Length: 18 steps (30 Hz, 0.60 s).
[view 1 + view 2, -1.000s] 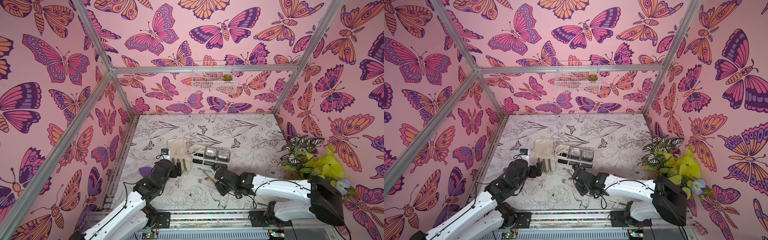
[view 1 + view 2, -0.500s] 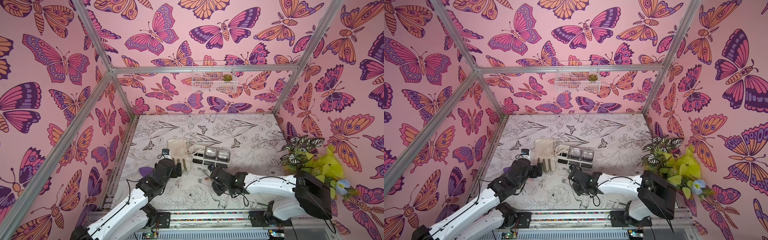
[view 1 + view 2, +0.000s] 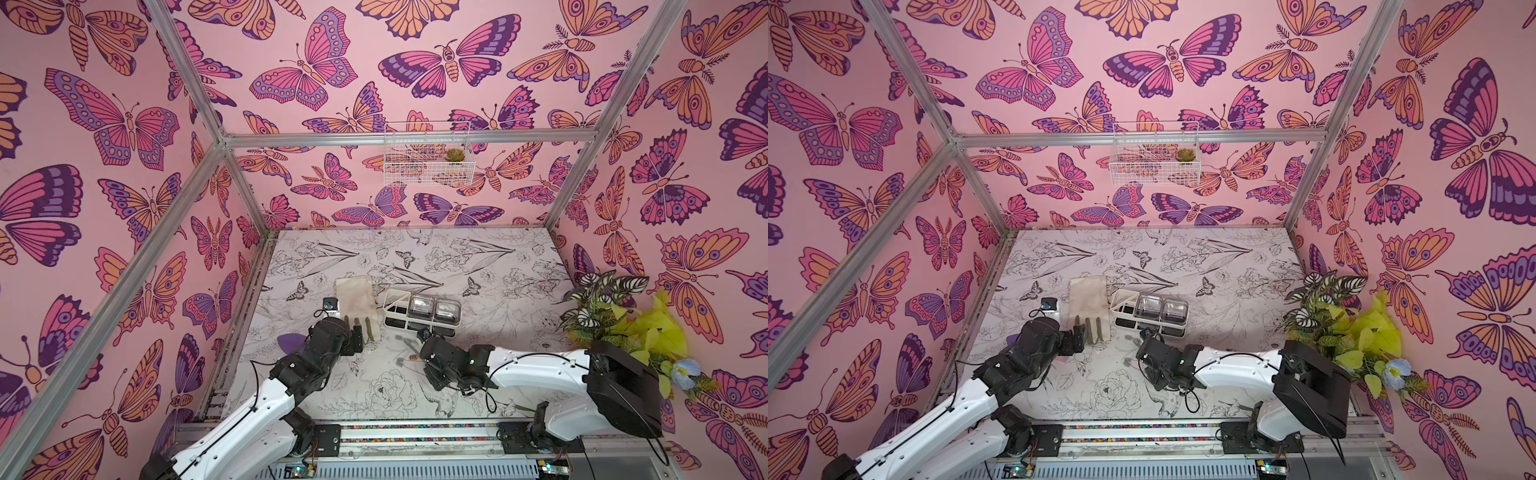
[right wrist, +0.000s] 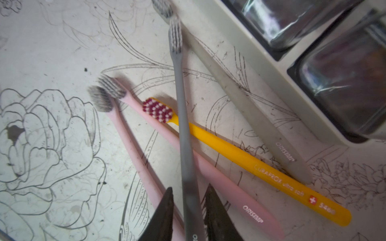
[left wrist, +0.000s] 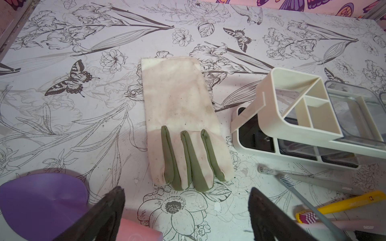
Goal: Place the toothbrush into the toothbrush holder
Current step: Pick up the toothbrush from the center of the board.
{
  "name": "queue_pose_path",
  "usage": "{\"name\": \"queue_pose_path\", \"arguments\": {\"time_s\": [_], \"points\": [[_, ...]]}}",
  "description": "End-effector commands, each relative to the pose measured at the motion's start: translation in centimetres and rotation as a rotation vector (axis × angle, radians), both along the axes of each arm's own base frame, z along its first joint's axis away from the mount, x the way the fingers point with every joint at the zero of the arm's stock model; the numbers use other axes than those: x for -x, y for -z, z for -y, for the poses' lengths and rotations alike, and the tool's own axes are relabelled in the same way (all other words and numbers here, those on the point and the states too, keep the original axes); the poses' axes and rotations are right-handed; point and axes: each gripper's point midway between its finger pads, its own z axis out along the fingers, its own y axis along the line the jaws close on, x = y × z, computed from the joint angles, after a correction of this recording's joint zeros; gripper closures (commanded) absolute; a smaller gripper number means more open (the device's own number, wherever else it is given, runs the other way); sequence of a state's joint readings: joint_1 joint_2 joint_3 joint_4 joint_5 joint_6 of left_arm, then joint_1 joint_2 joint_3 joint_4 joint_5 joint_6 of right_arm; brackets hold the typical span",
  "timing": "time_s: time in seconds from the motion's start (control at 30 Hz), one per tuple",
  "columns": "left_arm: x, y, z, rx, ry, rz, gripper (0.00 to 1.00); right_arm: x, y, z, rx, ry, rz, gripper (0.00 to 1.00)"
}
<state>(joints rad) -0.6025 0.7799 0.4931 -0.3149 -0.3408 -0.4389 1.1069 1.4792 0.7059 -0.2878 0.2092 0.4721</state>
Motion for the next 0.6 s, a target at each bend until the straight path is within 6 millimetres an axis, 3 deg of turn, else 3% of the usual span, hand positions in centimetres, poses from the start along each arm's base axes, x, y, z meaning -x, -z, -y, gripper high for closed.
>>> {"name": "queue_pose_path", "arguments": {"time_s": [0.0, 0.33, 0.57], "points": [[0.1, 0.5, -0.1, -0.007, -0.004, -0.008, 0.07, 0.2, 1.4, 0.9, 0.064, 0.014, -0.020, 0.71], [0.3, 0.5, 0.1, 0.007, 0.008, -0.007, 0.07, 1.2, 2.0, -1.0, 0.008, -0.052, -0.083, 0.96], [0.6, 0.6, -0.3, 0.023, -0.009, -0.003, 0.07, 0.5, -0.3, -1.5, -0.046, -0.046, -0.030, 1.00]]}}
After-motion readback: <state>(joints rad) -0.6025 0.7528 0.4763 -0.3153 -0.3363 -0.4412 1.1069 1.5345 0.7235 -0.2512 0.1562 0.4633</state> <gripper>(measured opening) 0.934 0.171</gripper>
